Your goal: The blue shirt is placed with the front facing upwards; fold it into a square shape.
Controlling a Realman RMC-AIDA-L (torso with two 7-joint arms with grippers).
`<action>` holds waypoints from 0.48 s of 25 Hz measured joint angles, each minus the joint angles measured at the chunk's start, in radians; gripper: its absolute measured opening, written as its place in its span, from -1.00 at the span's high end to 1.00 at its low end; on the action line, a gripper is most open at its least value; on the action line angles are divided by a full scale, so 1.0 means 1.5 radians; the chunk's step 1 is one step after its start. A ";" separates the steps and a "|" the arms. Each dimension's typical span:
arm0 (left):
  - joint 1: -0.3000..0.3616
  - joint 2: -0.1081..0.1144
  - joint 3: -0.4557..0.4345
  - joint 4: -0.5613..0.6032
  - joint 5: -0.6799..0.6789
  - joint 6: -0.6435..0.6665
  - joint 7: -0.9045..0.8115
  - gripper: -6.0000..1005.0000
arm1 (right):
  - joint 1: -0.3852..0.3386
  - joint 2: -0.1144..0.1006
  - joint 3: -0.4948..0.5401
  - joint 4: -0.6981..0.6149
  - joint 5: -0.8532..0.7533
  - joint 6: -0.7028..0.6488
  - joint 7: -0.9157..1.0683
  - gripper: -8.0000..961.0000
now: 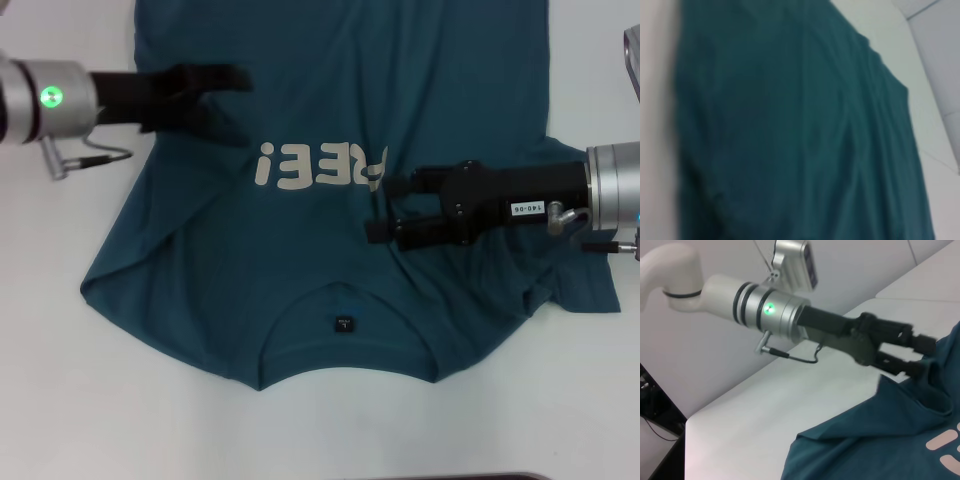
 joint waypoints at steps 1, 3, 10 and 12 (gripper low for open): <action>-0.008 -0.004 0.001 0.001 -0.002 -0.002 0.007 -0.71 | 0.000 0.001 0.000 0.000 0.000 0.000 0.000 -0.90; -0.019 -0.011 0.002 -0.002 -0.007 0.001 0.020 -0.71 | 0.000 0.002 0.000 0.000 0.000 0.000 -0.001 -0.90; 0.026 -0.007 -0.008 -0.041 -0.033 0.031 0.015 -0.71 | 0.000 0.002 0.000 0.000 0.000 0.000 -0.001 -0.90; 0.046 -0.006 -0.009 -0.063 -0.035 0.036 0.001 -0.71 | 0.000 0.002 0.000 0.000 0.000 0.000 -0.001 -0.90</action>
